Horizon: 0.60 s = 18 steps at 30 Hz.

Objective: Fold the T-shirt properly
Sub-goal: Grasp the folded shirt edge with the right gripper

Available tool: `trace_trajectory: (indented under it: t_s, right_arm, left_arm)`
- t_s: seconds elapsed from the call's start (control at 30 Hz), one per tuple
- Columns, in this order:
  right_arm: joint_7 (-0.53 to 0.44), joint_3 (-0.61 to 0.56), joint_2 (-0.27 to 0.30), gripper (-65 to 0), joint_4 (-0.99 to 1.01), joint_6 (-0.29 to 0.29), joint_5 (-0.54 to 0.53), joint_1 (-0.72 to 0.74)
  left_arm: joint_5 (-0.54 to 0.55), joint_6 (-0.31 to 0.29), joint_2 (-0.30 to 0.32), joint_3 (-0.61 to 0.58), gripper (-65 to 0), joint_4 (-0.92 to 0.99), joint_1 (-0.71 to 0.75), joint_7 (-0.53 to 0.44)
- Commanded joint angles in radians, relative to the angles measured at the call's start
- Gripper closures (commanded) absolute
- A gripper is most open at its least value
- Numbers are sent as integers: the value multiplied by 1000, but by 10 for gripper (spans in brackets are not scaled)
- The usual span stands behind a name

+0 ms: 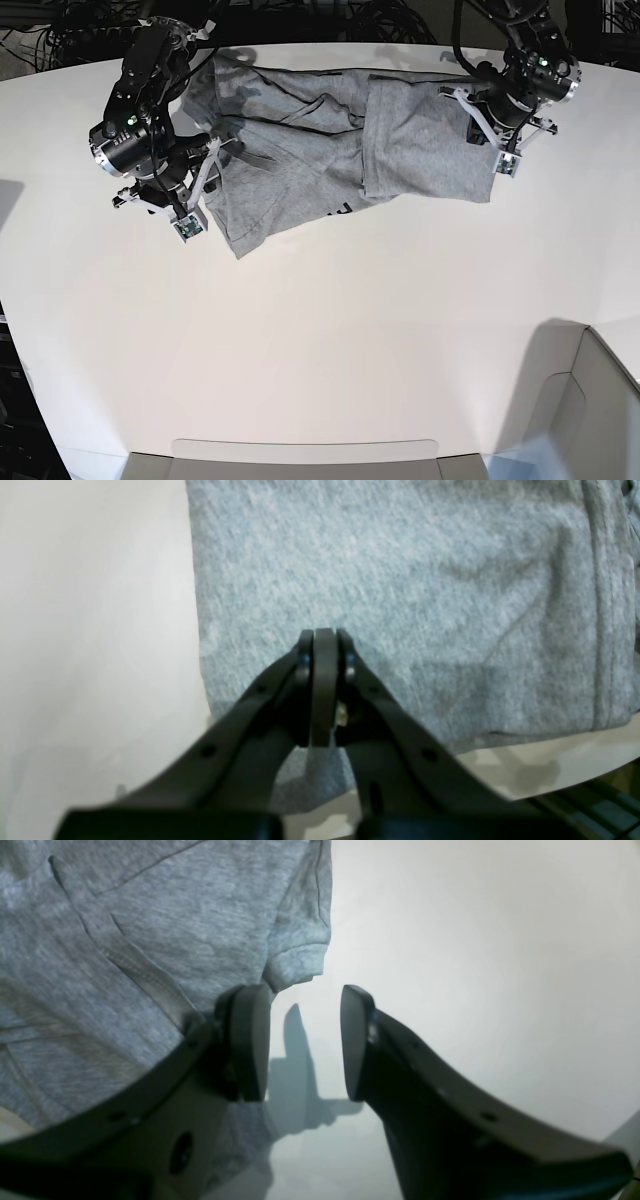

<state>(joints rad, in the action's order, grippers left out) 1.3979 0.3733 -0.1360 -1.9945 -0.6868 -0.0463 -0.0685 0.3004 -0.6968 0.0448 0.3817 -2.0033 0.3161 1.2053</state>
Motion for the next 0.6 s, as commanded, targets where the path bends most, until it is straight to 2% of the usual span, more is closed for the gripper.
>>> trace_trajectory:
  t_s: [0.0,0.2,0.3,0.47,0.57]
  right_arm:
    - [-2,0,3,-240,-15,-11,-8,8]
    - [-2,0,-1,-240,-15,-11,-31,2]
    - [-2,2,6,-240,-13,-11,-154,8]
    - [-2,2,62,-240,-10,-11,-429,-9]
    - [-2,23,65,-240,-10,-11,-495,-29]
  left_arm:
    - [12,-1,5,4,0,-15,-1,-15]
    - [12,-1,7,1,0,-15,-1,-15]
    - [12,-1,8,0,0,-15,-1,-15]
    - [12,-1,7,-3,0,-15,-2,-12]
    - [12,-1,8,-3,0,-15,-2,-11]
